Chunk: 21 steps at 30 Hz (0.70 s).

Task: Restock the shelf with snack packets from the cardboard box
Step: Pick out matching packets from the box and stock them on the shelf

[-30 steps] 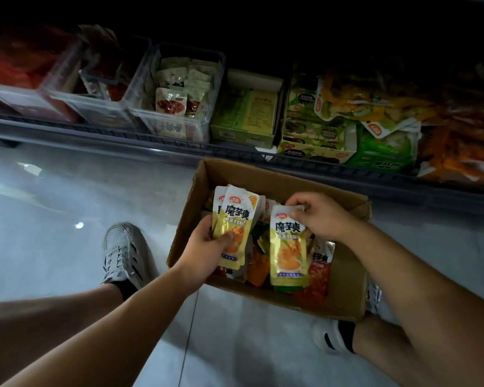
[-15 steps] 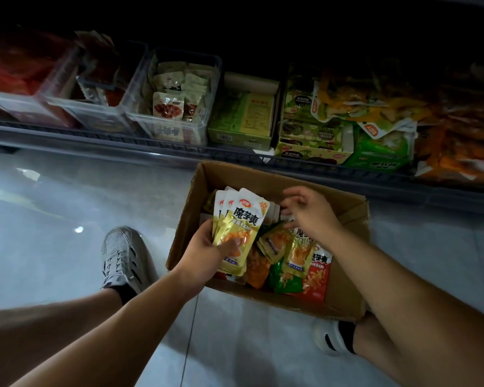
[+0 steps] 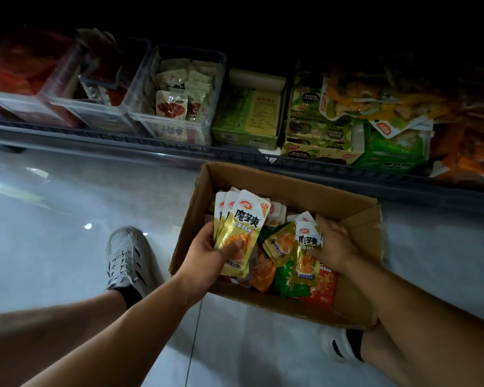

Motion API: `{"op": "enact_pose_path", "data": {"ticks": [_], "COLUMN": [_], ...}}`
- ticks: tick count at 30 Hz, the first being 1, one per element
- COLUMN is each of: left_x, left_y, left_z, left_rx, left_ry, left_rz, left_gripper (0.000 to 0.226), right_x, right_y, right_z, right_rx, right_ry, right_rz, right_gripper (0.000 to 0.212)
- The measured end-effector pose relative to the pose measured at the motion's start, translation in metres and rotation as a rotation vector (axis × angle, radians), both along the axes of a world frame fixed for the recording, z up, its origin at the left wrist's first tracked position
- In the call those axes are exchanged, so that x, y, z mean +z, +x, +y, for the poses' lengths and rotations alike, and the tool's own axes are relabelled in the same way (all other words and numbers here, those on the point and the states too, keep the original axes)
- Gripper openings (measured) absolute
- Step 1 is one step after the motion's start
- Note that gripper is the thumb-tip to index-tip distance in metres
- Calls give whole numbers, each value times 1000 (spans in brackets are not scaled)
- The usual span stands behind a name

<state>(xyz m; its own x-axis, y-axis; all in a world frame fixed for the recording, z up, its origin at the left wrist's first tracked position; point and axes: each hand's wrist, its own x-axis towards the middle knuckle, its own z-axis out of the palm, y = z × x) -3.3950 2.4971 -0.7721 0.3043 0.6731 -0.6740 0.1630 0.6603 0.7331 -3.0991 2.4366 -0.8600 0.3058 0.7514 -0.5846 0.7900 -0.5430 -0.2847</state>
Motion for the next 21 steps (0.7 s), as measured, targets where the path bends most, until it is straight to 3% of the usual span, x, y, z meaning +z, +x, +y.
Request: {"op": "enact_pose_path", "data": {"ticks": [4,10,13,16,21], "left_x": [-1,-2,-3,-3,6], "left_y": [-2,-2,0,2,7], "left_z": [-2,-1,0,-1,-2], "left_rx": [3,-18,-10,9,-15], "left_ry": [1,13,16,16,57], "left_rz": [10,20,19,32,64], "left_gripper": [45,43,44,43,42], "right_x": [-4,-6,6,34,97], "right_y": [-2,-5,-11,-19,-37], "right_z": [1,-4,1,12,34], "right_rx": [81,154,108,22,-97], "right_ry": [2,43,84,127,383], "right_rz": [-26,-127,-10,174,260], "right_gripper": [95,48,16,9,6]}}
